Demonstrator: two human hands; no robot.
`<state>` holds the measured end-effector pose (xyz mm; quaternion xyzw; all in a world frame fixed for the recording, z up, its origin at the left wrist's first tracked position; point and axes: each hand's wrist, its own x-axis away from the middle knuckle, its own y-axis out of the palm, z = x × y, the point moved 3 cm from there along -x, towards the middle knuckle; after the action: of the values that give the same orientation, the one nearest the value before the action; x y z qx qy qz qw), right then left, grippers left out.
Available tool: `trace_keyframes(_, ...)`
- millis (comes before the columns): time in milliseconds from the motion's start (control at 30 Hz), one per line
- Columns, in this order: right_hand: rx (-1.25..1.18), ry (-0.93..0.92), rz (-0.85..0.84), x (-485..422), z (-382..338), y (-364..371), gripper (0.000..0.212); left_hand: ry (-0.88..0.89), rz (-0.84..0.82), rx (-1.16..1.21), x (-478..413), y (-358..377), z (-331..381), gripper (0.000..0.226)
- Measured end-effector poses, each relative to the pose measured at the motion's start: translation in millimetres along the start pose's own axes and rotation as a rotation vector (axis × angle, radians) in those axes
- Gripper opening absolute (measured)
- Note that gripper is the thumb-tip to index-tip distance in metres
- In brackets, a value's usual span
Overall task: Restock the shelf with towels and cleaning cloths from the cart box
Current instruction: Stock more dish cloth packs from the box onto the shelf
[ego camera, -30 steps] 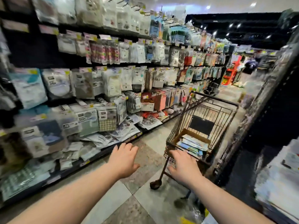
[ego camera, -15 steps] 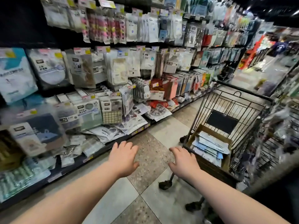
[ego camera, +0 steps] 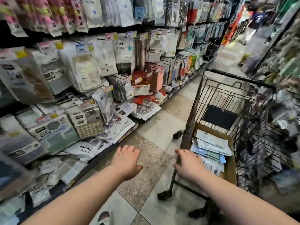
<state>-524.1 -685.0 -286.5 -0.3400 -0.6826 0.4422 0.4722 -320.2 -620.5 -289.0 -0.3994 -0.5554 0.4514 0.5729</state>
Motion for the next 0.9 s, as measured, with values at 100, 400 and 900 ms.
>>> trace_keyframes(100, -0.024, 0.105, 0.003, -38, 7, -6, 0.061, 0.099, -0.022, -0.031, -56, -7, -13, 0.065)
trace_keyframes(400, -0.153, 0.456, 0.048, -116, 11, -28, 0.055, 0.421, 0.002, -0.123, -204, -65, -43, 0.06)
trace_keyframes(900, -0.386, 0.814, 0.005, -204, 126, -27, 0.058, 0.798, -0.063, -0.275, -381, -88, 65, 0.065)
